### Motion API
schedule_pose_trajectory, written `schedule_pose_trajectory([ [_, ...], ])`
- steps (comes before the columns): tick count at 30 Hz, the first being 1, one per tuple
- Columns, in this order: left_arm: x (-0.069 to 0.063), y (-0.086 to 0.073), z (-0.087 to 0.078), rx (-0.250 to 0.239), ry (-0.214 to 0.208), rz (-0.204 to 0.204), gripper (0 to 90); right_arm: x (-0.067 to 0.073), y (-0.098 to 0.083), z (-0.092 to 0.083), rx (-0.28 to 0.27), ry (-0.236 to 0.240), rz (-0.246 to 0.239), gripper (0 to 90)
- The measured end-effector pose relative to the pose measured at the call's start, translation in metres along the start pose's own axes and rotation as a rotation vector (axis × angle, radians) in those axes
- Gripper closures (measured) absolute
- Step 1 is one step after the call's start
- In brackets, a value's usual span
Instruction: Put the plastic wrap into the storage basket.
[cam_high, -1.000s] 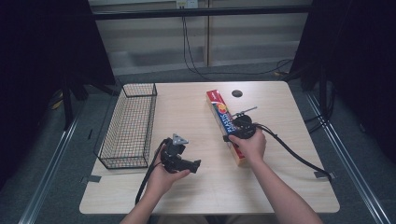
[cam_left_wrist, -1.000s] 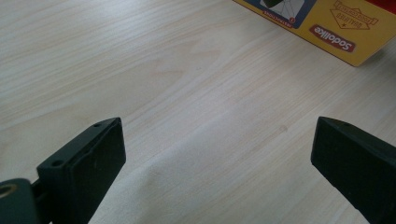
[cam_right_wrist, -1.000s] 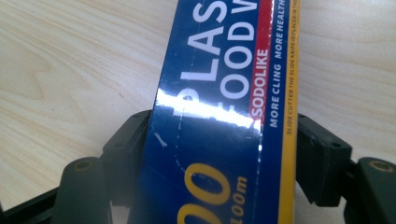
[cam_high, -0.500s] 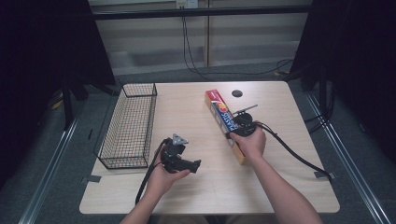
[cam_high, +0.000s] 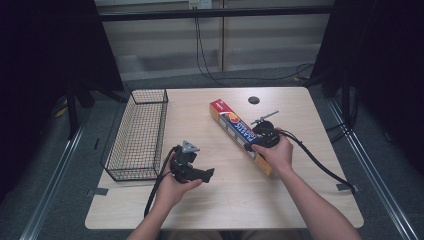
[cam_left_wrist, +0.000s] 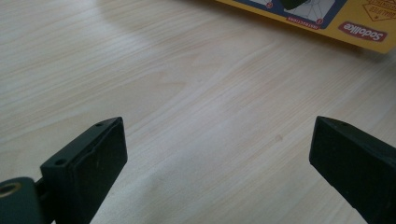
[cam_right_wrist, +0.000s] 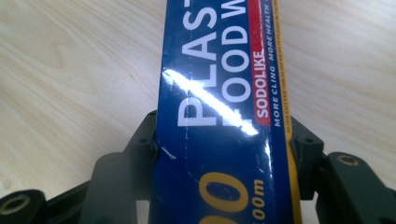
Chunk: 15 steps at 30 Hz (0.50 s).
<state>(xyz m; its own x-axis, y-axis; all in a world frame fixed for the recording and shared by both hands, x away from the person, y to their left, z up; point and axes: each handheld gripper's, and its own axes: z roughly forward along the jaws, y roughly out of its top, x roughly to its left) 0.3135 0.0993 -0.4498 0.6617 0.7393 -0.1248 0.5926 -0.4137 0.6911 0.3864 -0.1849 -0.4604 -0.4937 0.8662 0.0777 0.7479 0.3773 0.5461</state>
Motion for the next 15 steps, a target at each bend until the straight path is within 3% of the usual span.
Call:
schedule_pose_trajectory([
  [5,-0.001,0.007,-0.005,-0.008,-0.039,0.013,2.1,0.002,-0.001,-0.017,-0.026,0.038,-0.043,42.8],
  [10,-0.001,0.012,-0.009,-0.038,-0.093,0.017,0.5,0.005,-0.005,-0.031,-0.017,0.072,-0.094,42.7],
  [11,0.001,0.013,-0.01,-0.011,-0.086,0.049,0.2,0.006,-0.006,-0.033,-0.015,0.078,-0.104,42.7],
  [12,0.0,0.015,-0.009,-0.022,-0.096,0.04,0.3,0.007,-0.007,-0.035,-0.013,0.085,-0.113,42.7],
  [15,-0.001,0.019,-0.012,-0.027,-0.113,0.077,1.1,0.009,-0.009,-0.042,-0.018,0.107,-0.139,42.7],
])
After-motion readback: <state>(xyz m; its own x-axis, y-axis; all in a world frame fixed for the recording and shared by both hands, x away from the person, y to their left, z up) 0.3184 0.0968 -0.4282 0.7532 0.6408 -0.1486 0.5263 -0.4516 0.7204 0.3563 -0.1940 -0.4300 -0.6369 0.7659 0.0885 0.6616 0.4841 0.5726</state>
